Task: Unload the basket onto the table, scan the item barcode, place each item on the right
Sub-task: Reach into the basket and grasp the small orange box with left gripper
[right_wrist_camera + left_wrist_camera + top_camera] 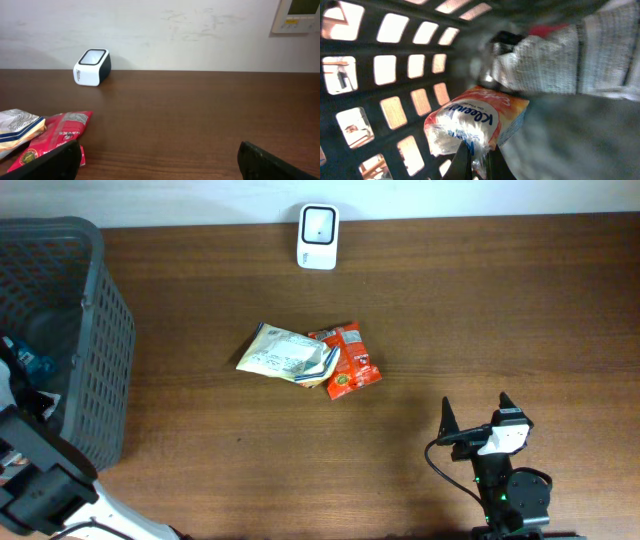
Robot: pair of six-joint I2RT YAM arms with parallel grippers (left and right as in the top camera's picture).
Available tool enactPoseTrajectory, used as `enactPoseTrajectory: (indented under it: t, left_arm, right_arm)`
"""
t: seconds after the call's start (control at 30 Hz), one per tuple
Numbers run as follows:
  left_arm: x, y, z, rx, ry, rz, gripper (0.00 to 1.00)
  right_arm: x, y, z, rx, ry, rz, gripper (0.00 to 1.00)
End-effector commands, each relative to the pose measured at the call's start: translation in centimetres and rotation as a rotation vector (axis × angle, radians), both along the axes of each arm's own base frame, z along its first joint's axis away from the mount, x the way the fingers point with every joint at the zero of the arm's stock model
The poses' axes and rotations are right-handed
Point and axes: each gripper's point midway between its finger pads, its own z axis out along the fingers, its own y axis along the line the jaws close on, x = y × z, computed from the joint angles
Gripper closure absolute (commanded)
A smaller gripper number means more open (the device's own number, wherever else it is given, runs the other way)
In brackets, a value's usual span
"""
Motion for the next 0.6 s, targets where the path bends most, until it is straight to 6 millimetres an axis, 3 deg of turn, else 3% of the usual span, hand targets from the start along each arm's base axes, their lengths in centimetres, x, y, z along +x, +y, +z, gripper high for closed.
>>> enactPoseTrajectory:
  t: [0.0,0.17,0.33,0.47,0.5,0.57]
  left_arm:
    - [3.1,0.3,2.7,-0.040,-0.154,0.010,1.00]
    - [7.2,-0.1,8.9,-0.049,-0.391,-0.022,1.00]
    - [10.9,-2.7,16.7,-0.005,-0.636,-0.130,1.00]
    - [13.2,-7.1,23.5,0.047,-0.821,-0.275,1.00]
    - [13.9,-9.7,26.0,0.062,-0.883,-0.348,1.00]
    - [14.2,-12.8,28.4,0.071,-0.940,-0.427,1.00]
  right_arm:
    - [0.0,0.0,-0.4,-0.001,0.009,-0.005,0.01]
    - [0.0,0.0,-0.3,-0.001,0.008,-0.005,0.01]
    - [0.0,0.0,-0.3,-0.001,0.008,-0.005,0.01]
    - [0.0,0.0,-0.3,-0.001,0.008,-0.005,0.01]
    - [0.0,0.0,-0.3,-0.001,0.008,-0.005,0.01]
    - [0.0,0.0,-0.4,-0.001,0.009,-0.005,0.01]
